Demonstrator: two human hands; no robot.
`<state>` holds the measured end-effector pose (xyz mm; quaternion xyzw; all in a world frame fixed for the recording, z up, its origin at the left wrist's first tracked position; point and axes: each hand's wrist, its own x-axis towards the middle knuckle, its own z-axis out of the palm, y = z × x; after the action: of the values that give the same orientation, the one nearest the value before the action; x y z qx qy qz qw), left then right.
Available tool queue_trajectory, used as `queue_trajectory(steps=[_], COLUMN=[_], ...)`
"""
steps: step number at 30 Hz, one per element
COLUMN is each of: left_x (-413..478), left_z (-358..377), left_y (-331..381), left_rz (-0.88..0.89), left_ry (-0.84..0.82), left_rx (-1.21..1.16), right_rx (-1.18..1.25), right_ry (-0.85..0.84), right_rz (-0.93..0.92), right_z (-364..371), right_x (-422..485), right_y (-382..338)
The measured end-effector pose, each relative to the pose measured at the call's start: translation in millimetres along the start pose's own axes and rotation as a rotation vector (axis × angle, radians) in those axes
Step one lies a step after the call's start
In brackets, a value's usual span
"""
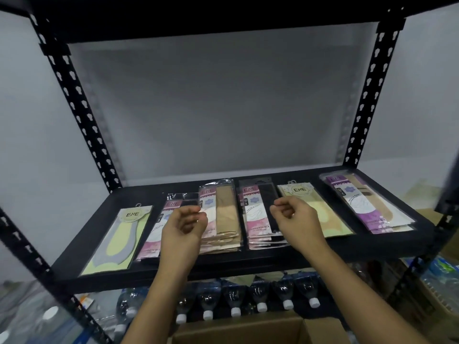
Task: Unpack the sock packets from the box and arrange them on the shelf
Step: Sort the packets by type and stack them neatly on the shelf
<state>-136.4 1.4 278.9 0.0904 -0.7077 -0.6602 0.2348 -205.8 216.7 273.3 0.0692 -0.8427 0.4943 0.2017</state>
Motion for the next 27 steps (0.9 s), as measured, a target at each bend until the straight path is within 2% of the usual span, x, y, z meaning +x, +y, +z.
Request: queue_trajectory(steps=[11,15,19,22,27], left_x=[14.5,17.9,21.5,24.1,27.6], left_z=[-104.8,-142.6,-170.1,-181.2,-182.1], left_y=[-21.2,-38.6,-56.3,-65.2,-69.4], left_rz=[-0.023,-0.084,-0.089,-0.148,-0.208], left_ry=[0.210,0.330,0.417,0.407,0.362], left_rx=[0.169,0.310,0.581,0.795,0.981], right_rx=[0.019,-0.215,-0.588,-0.803,-0.961], right_ry=[-0.205,-0.244,-0.341,-0.410,-0.485], right_rz=[-0.089,-0.189,-0.245,-0.241,-0.194], right_z=[101.6,138.8,165.5,181.3,197.6], right_x=[-28.3,-39.7,-50.9,-57.7,-63.6], right_y=[-59.7,-80.1,-102.5,-113.8,-121.0])
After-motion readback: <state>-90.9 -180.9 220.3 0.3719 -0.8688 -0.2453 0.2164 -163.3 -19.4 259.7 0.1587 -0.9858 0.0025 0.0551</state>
